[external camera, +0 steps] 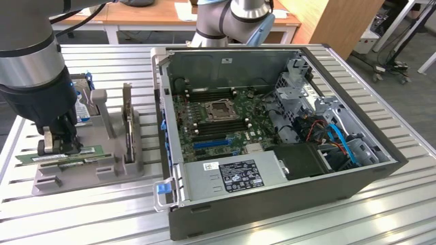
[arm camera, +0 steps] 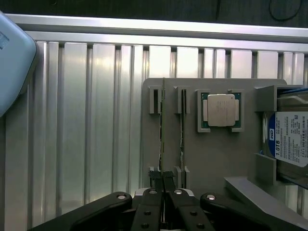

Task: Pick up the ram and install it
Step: 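Pick up the ram and move it above insertion slot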

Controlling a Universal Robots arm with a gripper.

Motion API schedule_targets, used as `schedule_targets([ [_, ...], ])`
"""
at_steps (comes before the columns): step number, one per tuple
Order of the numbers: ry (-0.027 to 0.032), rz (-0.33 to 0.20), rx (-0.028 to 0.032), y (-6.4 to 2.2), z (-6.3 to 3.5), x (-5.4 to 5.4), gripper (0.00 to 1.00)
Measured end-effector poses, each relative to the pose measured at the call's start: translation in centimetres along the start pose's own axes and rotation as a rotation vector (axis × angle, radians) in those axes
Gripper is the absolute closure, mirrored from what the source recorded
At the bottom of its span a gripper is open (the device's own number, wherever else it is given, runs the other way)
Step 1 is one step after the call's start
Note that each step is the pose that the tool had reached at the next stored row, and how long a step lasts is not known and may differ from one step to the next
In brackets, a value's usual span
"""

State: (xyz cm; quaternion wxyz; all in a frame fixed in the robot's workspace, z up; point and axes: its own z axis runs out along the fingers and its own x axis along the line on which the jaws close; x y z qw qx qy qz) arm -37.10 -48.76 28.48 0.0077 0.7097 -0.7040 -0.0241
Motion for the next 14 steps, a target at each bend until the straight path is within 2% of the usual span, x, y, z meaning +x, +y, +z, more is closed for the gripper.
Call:
schedule_targets([
  [14, 0.0001, 0.000, -0.0001, 0.03, -0.72, -0.02, 0.88],
])
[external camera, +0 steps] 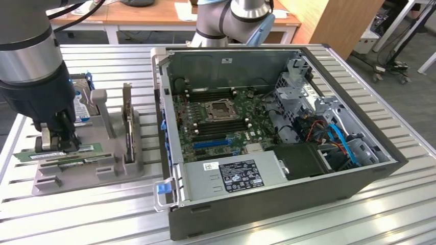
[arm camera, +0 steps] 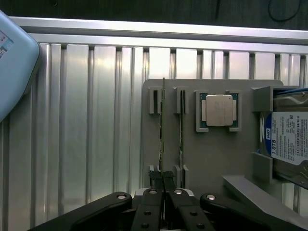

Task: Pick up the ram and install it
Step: 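Pick up the ram and move it above insertion slot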

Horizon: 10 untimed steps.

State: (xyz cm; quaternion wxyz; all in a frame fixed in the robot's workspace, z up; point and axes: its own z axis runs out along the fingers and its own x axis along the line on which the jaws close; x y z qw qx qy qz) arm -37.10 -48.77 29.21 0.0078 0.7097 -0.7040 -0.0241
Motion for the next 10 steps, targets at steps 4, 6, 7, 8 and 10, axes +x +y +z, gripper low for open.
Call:
schedule_targets([
  [4, -0.0001, 0.000, 0.0001, 0.01, -0.33, -0.01, 0.88],
  [6, -0.0001, 0.000, 0.0001, 0.02, -0.46, -0.01, 0.88],
  [7, -0.0001, 0.000, 0.0002, 0.02, -0.53, -0.01, 0.88],
  [8, -0.0001, 0.000, 0.0001, 0.03, -0.62, -0.02, 0.88],
  [10, -0.0001, 0.000, 0.0002, 0.04, -0.81, -0.02, 0.88],
])
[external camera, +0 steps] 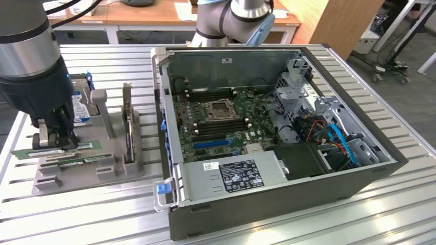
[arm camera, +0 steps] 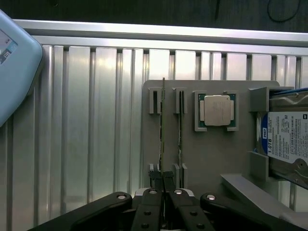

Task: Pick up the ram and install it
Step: 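Pick up the ram and move it above insertion slot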

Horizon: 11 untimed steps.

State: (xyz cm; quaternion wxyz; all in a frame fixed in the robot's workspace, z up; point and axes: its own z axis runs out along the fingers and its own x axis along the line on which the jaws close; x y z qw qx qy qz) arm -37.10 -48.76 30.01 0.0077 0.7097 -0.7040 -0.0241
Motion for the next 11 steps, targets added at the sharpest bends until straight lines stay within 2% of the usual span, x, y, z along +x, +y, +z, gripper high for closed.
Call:
schedule_targets([
  [11, 0.0001, 0.000, -0.0001, 0.08, -1.85, 0.0, 0.88],
])
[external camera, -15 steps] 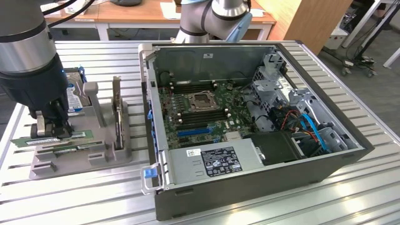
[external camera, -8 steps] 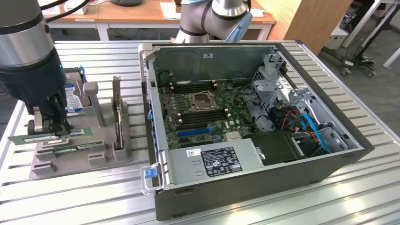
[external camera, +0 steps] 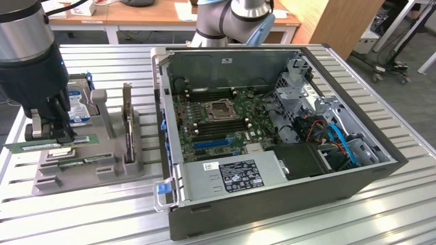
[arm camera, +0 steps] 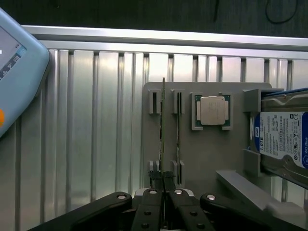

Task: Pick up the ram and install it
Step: 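Pick up the ram and move it above insertion slot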

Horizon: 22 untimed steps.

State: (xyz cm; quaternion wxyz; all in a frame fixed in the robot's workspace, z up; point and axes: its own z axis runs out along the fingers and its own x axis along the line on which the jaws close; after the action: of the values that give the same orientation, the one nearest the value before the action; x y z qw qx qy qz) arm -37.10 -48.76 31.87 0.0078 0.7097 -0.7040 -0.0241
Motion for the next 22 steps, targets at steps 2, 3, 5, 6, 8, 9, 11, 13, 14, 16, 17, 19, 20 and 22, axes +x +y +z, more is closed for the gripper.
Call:
schedule_targets([
  [2, -0.0001, 0.000, 0.0001, 0.01, -0.30, 0.0, 0.88],
  [3, 0.0000, 0.000, 0.0001, 0.02, -0.48, 0.0, 0.88],
  [5, -0.0002, 0.000, 0.0000, 0.04, -0.92, 0.0, 0.88],
  [6, -0.0001, 0.000, 0.0000, 0.05, -1.17, 0.0, 0.88],
  [8, -0.0002, 0.000, 0.0001, 0.07, -1.63, 0.0, 0.88],
  [9, -0.0001, 0.000, 0.0001, 0.08, -1.83, 0.0, 0.88],
  [11, -0.0001, 0.000, 0.0001, 0.10, -2.19, -0.1, 0.88],
  [13, -0.0001, 0.000, 0.0001, 0.11, -2.54, -0.1, 0.88],
  [14, -0.0001, 0.000, 0.0001, 0.12, -2.72, -0.1, 0.88],
  [16, -0.0001, 0.000, 0.0001, 0.14, -3.11, -0.1, 0.88],
  [17, -0.0001, 0.000, 0.0000, 0.15, -3.30, -0.1, 0.88],
  [19, -0.0001, 0.000, 0.0001, 0.16, -3.67, -0.1, 0.88],
  [20, -0.0001, 0.000, 0.0001, 0.17, -3.83, -0.1, 0.88],
  [22, -0.0001, 0.000, 0.0001, 0.18, -4.15, -0.1, 0.88],
])
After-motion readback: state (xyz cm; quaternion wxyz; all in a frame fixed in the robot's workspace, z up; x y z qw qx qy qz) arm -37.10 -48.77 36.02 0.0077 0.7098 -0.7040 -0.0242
